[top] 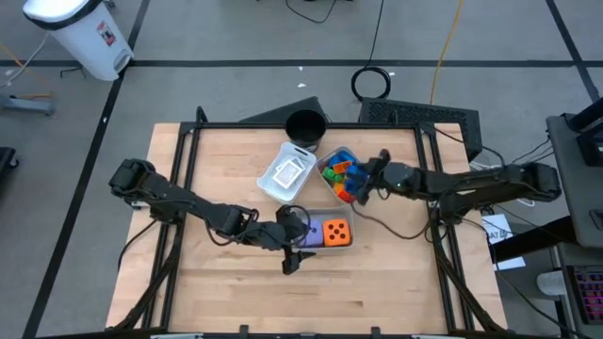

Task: Pick & Place Toys
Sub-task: Put the blue game piece into the top gray bin, then return to Home Position

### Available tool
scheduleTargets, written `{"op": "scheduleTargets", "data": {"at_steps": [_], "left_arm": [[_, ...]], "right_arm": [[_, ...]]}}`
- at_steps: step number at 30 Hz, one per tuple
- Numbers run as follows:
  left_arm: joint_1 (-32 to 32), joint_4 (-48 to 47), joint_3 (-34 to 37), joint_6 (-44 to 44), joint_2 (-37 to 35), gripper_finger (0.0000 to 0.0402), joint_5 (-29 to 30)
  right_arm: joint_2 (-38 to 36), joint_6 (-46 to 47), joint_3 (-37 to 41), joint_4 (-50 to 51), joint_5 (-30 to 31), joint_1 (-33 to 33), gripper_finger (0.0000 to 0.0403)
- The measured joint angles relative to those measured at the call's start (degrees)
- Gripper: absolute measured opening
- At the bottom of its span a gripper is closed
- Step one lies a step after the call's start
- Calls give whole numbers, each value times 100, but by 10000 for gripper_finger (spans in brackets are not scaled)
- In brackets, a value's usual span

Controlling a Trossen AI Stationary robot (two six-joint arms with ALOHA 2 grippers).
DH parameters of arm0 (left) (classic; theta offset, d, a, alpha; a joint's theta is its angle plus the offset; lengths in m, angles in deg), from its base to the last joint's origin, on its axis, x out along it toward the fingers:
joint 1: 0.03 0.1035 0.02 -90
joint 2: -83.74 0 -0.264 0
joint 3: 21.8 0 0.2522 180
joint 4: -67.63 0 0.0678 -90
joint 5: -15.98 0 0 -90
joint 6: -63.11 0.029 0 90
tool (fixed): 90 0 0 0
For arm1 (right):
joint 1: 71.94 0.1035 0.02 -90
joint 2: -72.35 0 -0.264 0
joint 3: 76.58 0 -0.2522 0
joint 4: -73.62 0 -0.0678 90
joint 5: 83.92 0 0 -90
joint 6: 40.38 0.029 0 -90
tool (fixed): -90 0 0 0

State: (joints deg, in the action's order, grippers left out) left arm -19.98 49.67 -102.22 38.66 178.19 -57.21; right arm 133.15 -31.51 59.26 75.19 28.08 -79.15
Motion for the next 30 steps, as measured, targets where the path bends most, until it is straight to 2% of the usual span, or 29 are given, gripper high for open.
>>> {"op": "scheduleTargets", "data": {"at_steps": [5,9,12,18,23,27,30], "left_arm": [[39,-7,7,-4,86,372,100],[80,49,6,-28,80,372,294],[81,191,7,4,80,372,301],[96,226,2,145,80,372,301],[106,195,2,585,80,370,292],[116,-80,11,486,-34,373,153],[61,-421,11,704,-523,374,135]], "right_arm": [[-316,540,250,685,28,-485,102],[-257,533,433,627,-629,-759,102],[-150,532,499,491,-858,-878,112],[-186,543,582,-65,-861,-885,203],[-191,524,585,-348,-879,-680,276],[-304,242,586,-552,-883,-494,316],[-675,94,587,-622,-883,-297,333]]}}
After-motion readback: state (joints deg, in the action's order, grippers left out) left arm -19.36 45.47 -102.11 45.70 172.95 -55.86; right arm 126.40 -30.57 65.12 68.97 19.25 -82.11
